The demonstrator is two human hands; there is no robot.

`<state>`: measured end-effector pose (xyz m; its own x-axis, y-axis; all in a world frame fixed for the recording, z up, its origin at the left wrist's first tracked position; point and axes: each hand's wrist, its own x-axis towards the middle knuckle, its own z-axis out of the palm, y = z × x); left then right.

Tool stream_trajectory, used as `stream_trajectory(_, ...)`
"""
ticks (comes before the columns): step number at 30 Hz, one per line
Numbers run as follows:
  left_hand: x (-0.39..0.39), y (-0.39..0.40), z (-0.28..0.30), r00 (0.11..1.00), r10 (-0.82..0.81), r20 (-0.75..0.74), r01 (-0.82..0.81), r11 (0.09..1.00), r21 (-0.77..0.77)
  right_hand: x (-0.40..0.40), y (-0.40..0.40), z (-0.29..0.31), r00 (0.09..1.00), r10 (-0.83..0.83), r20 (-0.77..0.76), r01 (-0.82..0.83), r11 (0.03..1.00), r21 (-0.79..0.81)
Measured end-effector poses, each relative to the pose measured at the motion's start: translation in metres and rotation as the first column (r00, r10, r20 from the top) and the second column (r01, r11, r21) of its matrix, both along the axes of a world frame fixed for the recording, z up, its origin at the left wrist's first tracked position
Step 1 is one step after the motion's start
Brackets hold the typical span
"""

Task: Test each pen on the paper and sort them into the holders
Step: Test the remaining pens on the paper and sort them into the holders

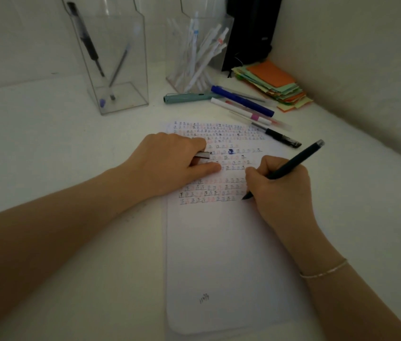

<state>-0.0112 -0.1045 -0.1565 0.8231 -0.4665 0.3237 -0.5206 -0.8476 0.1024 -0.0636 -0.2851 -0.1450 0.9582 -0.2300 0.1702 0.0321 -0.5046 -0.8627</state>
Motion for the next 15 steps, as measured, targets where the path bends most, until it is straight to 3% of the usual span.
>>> stream_trajectory(2,-0.001,0.000,0.001,1.000,-0.015,0.027,0.016,1.000,-0.015,0.001,-0.001,-0.001,1.000,0.006,0.008,-0.006,1.000,0.016)
stream_trajectory(5,-0.004,0.000,0.003,0.994,-0.072,0.080,0.083,0.987,-0.140,0.001,-0.007,0.008,0.999,0.032,-0.002,-0.031,0.962,0.273)
stream_trajectory(8,-0.007,0.000,0.004,0.984,-0.170,0.048,0.176,0.957,-0.232,-0.001,-0.008,0.019,0.990,0.139,0.026,-0.120,0.724,0.679)
stream_trajectory(10,-0.009,-0.002,0.004,0.971,-0.240,0.021,0.238,0.938,-0.251,0.000,-0.005,0.020,0.975,0.217,0.051,-0.162,0.534,0.830)
stream_trajectory(12,-0.010,-0.004,0.004,0.960,-0.281,0.018,0.276,0.928,-0.248,0.000,-0.002,0.020,0.971,0.239,0.031,-0.142,0.465,0.874)
stream_trajectory(15,-0.010,-0.004,0.004,0.954,-0.301,0.015,0.296,0.926,-0.235,0.001,-0.003,0.018,0.981,0.194,0.026,-0.120,0.491,0.863)
